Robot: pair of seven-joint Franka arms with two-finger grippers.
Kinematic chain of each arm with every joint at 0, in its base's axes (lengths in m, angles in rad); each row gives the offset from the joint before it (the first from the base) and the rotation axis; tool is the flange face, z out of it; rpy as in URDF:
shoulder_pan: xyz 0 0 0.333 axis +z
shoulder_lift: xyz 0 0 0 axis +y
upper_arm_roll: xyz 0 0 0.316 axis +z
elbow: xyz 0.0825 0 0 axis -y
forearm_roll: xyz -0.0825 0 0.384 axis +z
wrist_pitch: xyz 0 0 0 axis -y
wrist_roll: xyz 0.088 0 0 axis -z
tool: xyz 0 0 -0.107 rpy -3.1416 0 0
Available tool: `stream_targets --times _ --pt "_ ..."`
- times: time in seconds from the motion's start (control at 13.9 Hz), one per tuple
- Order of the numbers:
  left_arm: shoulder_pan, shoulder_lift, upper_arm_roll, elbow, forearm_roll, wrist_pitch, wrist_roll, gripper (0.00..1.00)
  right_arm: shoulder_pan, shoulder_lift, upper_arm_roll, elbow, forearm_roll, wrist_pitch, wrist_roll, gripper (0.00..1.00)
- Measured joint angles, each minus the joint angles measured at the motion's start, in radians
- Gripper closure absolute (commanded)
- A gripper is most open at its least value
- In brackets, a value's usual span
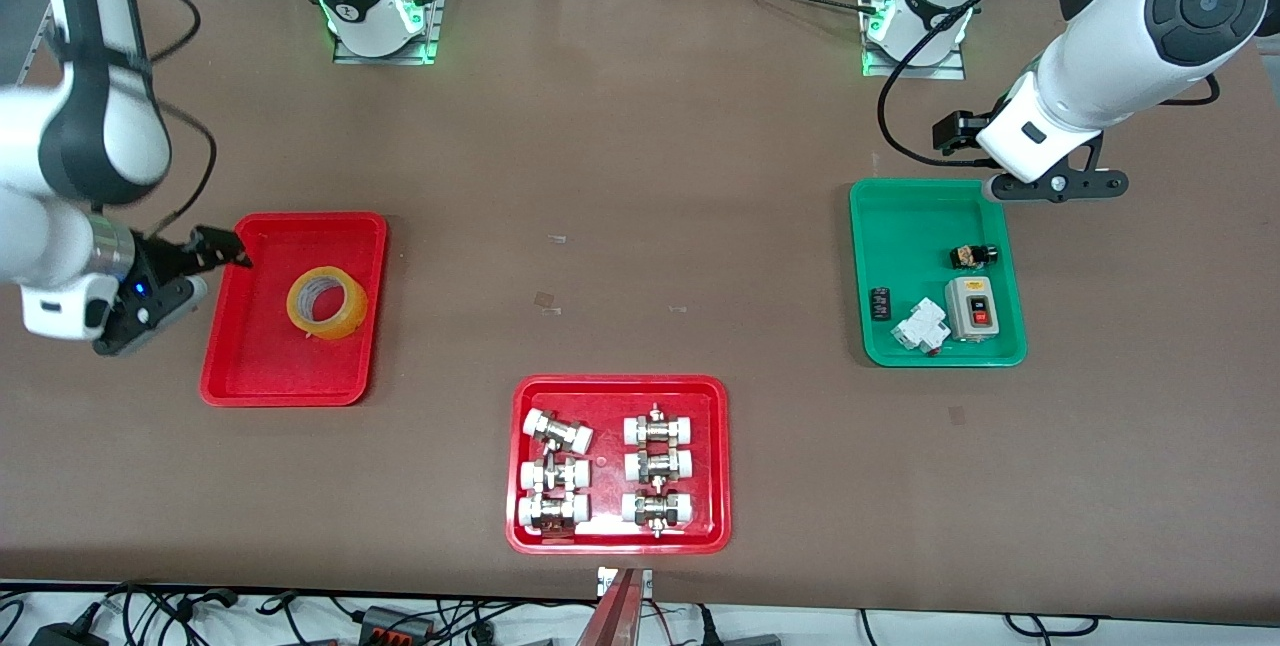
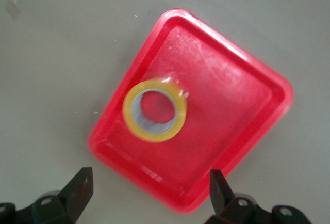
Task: Left arm passes tape to right arm into tray
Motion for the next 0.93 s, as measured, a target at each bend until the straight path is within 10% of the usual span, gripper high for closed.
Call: stream_targets --times 0.43,0.93 --pt "0.107 0.006 0.004 -0.004 -0.036 0.152 0.085 0.00 0.088 -0.232 0.005 -0.005 -0.042 -0.185 0.473 0.00" --pt "0.148 0.039 -0.003 0.013 -0.042 0.185 0.126 0.00 0.097 -0.335 0.001 0.028 -0.042 -0.228 0.548 0.00"
